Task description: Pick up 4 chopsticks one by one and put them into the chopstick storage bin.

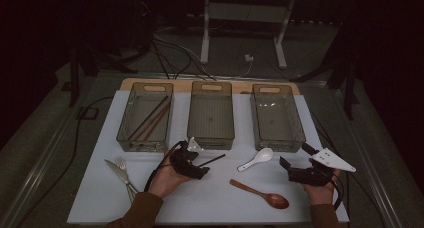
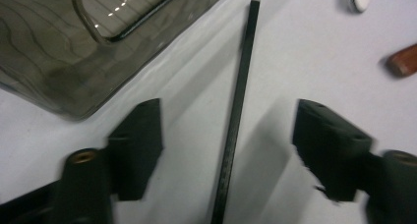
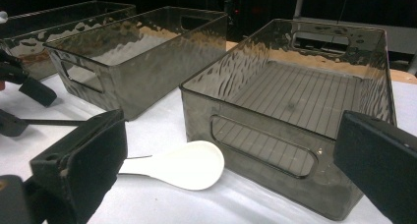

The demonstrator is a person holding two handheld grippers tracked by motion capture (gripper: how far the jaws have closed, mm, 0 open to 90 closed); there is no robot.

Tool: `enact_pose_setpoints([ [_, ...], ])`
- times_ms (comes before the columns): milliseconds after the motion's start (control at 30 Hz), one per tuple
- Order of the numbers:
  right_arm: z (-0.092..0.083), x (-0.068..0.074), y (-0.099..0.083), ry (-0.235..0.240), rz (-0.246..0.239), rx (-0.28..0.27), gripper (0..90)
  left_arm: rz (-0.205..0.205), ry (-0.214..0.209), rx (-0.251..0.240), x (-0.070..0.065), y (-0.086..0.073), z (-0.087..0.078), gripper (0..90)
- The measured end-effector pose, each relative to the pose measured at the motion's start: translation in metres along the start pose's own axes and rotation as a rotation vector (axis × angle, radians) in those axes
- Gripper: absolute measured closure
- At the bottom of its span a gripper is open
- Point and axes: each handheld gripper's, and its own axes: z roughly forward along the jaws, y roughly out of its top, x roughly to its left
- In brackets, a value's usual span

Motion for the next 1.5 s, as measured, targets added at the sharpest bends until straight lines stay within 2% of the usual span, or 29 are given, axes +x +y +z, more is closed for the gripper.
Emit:
enact_pose_setpoints([
  [233, 0.0, 0.0, 0.0, -0.001, -0.001, 0.0, 0.2, 0.014, 0.035, 0.007, 0.003, 0.0, -0.002, 50.9],
  [367, 0.0, 0.0, 0.0, -0.002, -0.001, 0.0, 0.2, 0.024, 0.045, 0.009, 0.001, 0.0, -0.002, 54.2],
  [600, 0.0, 0.0, 0.0, 0.0, -0.002, 0.001, 0.2, 0.038, 0.029, 0.014, -0.002, 0.0, -0.003, 66.9],
  [800, 0.0, 0.0, 0.0, 0.0, 0.0, 0.002, 0.2, 0.053, 0.019, 0.031, -0.003, 0.002, -0.003, 84.7],
  [1100, 0.0, 0.0, 0.0, -0.001, 0.0, 0.005, 0.2, 0.083, 0.017, 0.037, -0.004, 0.003, -0.004, 87.6],
  [1300, 0.0, 0.0, 0.0, -0.001, 0.0, 0.005, 0.2, 0.111, -0.014, 0.036, -0.009, 0.003, -0.004, 87.7],
  [1500, 0.0, 0.0, 0.0, -0.002, 0.001, 0.003, 0.2, 0.105, -0.018, 0.016, -0.009, 0.004, -0.008, 87.7],
])
